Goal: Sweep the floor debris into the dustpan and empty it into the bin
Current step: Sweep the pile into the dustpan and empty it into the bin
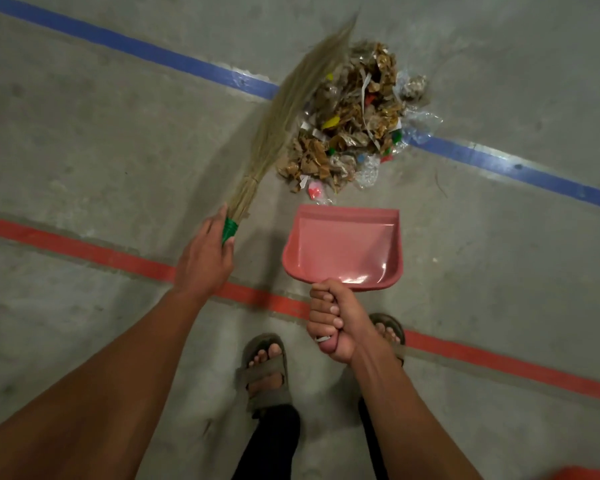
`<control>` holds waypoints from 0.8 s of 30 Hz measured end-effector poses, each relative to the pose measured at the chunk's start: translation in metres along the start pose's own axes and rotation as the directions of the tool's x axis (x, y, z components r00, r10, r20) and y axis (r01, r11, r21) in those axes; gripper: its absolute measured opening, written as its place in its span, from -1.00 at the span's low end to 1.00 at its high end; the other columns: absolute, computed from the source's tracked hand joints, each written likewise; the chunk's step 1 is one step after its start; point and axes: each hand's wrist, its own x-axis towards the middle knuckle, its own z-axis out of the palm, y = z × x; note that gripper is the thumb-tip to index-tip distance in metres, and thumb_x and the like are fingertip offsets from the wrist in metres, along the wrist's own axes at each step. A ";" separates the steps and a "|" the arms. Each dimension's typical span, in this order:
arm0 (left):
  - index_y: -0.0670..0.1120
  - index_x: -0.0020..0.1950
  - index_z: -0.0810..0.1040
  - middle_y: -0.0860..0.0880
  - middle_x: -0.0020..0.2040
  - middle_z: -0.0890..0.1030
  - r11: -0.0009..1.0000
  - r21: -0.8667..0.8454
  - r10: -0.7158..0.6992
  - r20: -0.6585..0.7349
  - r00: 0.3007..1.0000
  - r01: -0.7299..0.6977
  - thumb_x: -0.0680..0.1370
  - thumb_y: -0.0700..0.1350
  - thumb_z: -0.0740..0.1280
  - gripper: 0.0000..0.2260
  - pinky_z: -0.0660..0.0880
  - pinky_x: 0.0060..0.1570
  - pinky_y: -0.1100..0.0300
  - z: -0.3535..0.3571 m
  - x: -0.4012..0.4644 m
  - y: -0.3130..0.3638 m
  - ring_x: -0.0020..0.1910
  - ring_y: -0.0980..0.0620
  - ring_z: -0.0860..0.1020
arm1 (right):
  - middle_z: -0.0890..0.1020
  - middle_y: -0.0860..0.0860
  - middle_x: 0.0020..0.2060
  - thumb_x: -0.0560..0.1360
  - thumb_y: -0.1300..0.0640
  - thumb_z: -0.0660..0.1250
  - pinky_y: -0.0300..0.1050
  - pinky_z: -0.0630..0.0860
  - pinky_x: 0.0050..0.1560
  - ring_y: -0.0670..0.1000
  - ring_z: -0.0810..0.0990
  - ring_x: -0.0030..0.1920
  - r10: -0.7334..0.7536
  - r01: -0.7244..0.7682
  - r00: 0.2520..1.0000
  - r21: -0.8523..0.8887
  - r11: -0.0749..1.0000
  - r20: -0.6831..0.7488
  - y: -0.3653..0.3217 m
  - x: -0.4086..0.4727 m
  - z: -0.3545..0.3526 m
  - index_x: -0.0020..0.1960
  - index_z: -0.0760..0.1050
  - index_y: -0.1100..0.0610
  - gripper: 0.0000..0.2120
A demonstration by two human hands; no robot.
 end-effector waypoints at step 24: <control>-0.01 0.66 0.17 -0.15 0.35 0.47 0.989 -0.040 0.141 -0.068 0.988 -0.144 0.67 -0.10 0.24 -0.44 0.49 0.14 -0.10 0.072 0.155 -0.001 0.18 -0.18 0.51 | 0.28 -0.09 -0.64 0.66 -0.04 0.23 -0.27 0.19 -0.68 -0.15 0.26 -0.70 -0.012 -0.034 0.963 0.165 0.986 0.269 -0.058 0.208 -0.045 -0.35 0.34 0.07 -0.57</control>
